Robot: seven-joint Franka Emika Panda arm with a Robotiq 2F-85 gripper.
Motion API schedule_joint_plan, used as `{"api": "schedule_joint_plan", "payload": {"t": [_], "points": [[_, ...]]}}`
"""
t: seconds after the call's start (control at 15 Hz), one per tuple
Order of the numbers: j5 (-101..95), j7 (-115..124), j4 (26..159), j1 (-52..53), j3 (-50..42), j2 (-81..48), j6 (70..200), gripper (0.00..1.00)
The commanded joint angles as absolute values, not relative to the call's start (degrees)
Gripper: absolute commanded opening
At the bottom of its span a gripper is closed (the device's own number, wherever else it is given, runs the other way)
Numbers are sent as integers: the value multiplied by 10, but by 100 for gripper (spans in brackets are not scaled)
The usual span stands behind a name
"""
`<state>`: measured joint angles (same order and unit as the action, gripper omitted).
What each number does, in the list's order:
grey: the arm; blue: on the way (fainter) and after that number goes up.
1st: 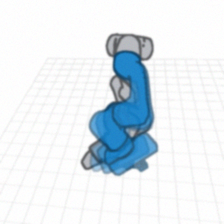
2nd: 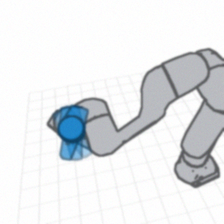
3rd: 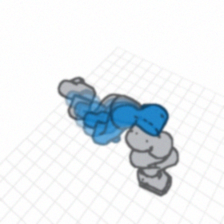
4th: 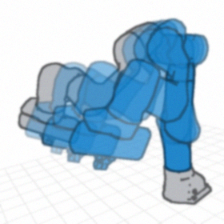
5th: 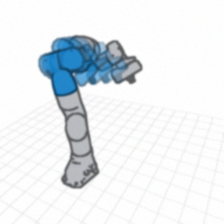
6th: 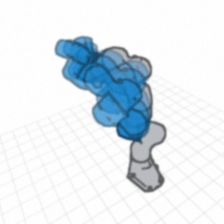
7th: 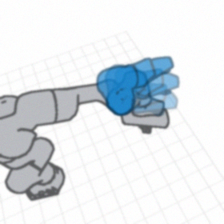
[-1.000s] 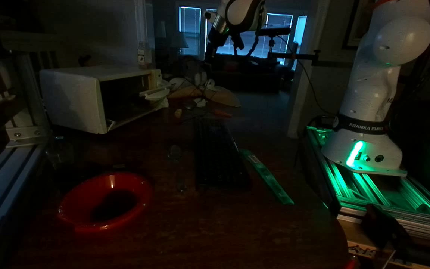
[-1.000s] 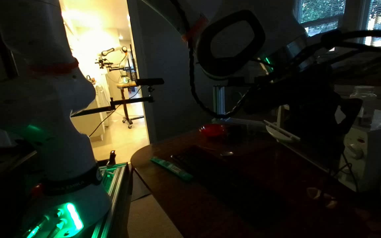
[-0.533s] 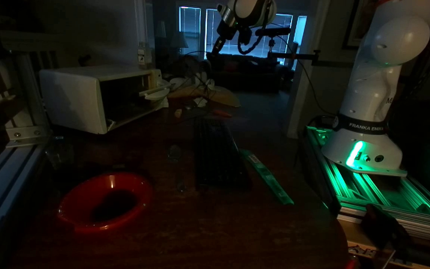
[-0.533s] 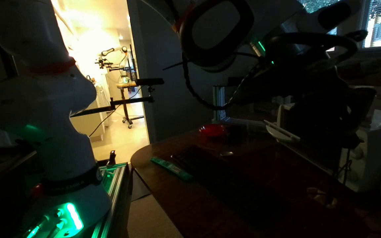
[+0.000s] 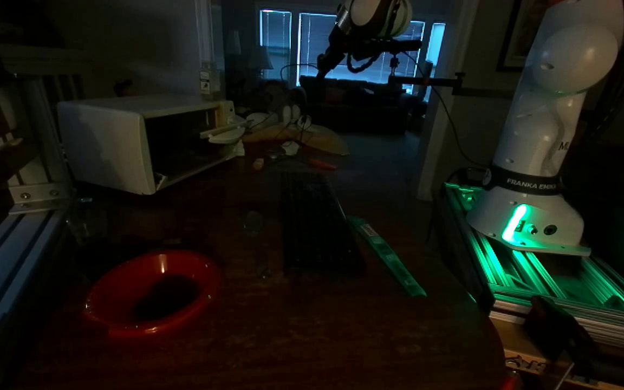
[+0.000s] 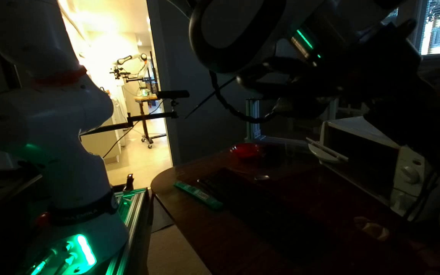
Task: Move the mouse cable to the left and place the mouse on the right
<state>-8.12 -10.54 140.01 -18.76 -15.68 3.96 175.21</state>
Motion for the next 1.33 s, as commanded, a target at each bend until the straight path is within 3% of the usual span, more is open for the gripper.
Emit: {"api": "schedule_joint_plan", "payload": {"t": [0.0, 1.27], "points": [[-79, -21, 1415, -206, -154, 47, 1795, 1], [86, 55, 1485, -197, -165, 46, 2082, 1]]}}
